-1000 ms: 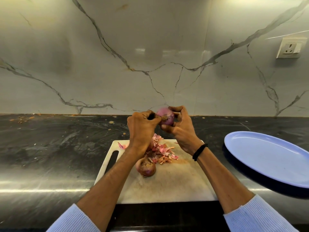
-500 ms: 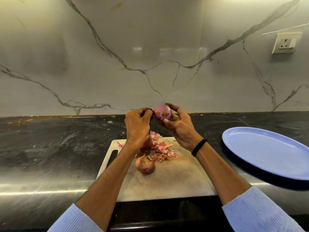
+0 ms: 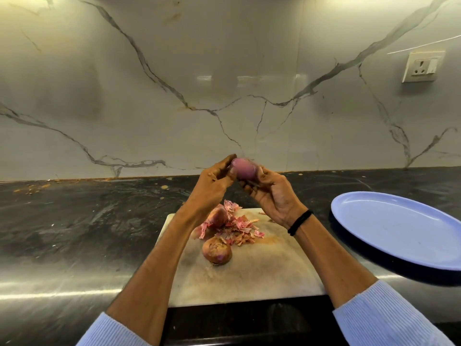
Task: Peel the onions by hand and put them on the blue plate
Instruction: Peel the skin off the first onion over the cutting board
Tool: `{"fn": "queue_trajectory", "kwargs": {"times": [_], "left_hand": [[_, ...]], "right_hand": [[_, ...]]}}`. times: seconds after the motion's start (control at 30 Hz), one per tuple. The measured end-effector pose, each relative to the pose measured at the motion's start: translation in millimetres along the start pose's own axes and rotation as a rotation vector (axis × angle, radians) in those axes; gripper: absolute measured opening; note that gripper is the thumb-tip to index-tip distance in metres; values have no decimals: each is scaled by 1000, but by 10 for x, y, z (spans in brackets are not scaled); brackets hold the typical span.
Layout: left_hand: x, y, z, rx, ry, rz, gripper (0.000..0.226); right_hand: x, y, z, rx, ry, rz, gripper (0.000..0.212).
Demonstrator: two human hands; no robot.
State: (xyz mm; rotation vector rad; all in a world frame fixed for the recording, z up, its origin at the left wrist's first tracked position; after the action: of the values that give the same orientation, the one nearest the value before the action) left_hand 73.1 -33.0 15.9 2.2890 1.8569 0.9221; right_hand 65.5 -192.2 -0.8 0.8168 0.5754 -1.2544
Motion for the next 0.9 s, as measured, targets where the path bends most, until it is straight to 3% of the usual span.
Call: {"fn": "queue_trajectory", "kwargs": {"times": [0.13, 0.3, 0.37, 0.7, 0.9], "left_hand": [[0, 11, 15, -31, -13, 4, 53], [41, 6, 29, -35, -171, -19, 46], [47, 3, 38, -58, -177, -8, 48], [66, -30, 4, -110, -186, -21, 47], [66, -43, 5, -138, -123, -32, 48]], "right_hand": [[-25, 4, -34, 75, -107, 55, 33], [-11, 43, -6, 466, -829, 76, 37], [-9, 54, -22, 572, -976, 102, 34], [39, 46, -72, 909, -1249, 186, 33], [51, 41, -89, 962, -1329, 191, 28]]}}
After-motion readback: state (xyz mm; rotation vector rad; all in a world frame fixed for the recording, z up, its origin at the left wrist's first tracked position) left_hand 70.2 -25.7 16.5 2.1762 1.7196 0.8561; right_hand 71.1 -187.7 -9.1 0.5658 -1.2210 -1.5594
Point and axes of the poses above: each hand's wrist, its own y-axis towards the middle knuckle, its own x-axis out of the back of the hand, z = x × y, the point moved 1 cm from there along y, towards the middle knuckle, and after that the axes turned 14 degrees about y, right-handed, at the moved point
